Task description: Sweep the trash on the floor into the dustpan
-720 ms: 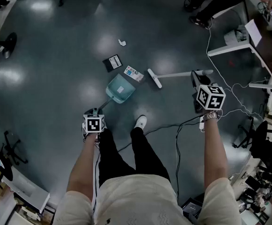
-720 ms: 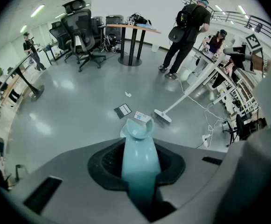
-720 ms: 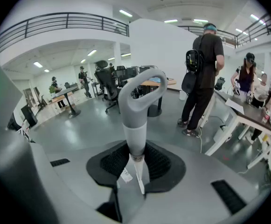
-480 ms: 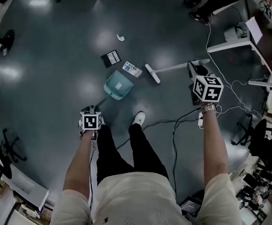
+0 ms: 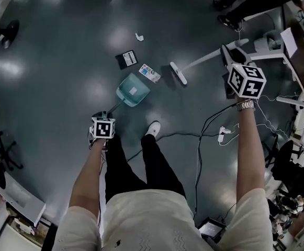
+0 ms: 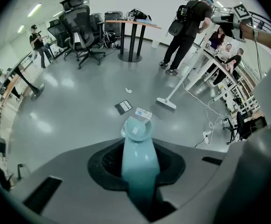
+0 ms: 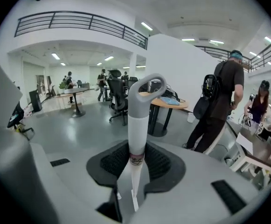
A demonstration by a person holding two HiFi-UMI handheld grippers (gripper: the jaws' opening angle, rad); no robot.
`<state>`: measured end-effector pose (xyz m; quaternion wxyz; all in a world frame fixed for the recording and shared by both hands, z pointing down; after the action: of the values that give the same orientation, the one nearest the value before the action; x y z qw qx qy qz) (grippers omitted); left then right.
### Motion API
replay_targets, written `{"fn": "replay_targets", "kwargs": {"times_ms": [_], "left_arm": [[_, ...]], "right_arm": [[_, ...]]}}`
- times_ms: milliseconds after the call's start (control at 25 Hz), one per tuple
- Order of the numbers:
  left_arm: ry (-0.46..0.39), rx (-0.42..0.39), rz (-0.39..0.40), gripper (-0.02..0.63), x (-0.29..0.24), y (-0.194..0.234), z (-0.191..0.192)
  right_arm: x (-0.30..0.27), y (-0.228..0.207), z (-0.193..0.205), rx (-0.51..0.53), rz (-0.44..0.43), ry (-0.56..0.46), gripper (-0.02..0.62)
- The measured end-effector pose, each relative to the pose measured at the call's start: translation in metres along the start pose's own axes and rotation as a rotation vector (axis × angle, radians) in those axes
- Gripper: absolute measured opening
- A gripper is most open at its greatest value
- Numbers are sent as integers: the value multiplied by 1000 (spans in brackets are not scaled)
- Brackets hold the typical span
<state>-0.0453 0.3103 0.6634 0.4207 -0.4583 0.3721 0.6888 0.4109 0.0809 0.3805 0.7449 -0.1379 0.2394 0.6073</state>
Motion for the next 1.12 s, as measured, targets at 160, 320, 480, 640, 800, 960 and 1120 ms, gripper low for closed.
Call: {"fn": "replay_targets", "kwargs": {"times_ms": [160,320,480,640,800,960,1120], "left_arm": [[7,14,-1,91,-3,-2,3],[10,9,8,92,-7,-4,5],[3,22,9,92,-8,-5,5],[-21,39,8,91,-9,-6,0],[-36,48,13,91,-9,-3,1],[-43,32,18,92,-9,-4,4],[-72,40,21,91,-7,-5,9]], "right_arm": [[5,55,15,143,-112,-12,114],[28,143,83,395,-307,101,114],[59,213,157,554,-481,209,115],[84,247,173,400,-551,218,115],[99,268,160,220,-573,196,129],[109,282,153,115,-636,191,135],[117,289,139,101,-625,177,135]]}}
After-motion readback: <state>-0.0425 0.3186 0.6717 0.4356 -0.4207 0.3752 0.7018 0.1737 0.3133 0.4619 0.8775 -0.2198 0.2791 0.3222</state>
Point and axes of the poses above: the fingertips, and each gripper's own axes: x backward along the fingers, y to its left, z out of its underside, the point moved 1 cm from there along x, backward along the fingers, and after that the axes turned 4 degrees about -y, right-handed, at the moved point
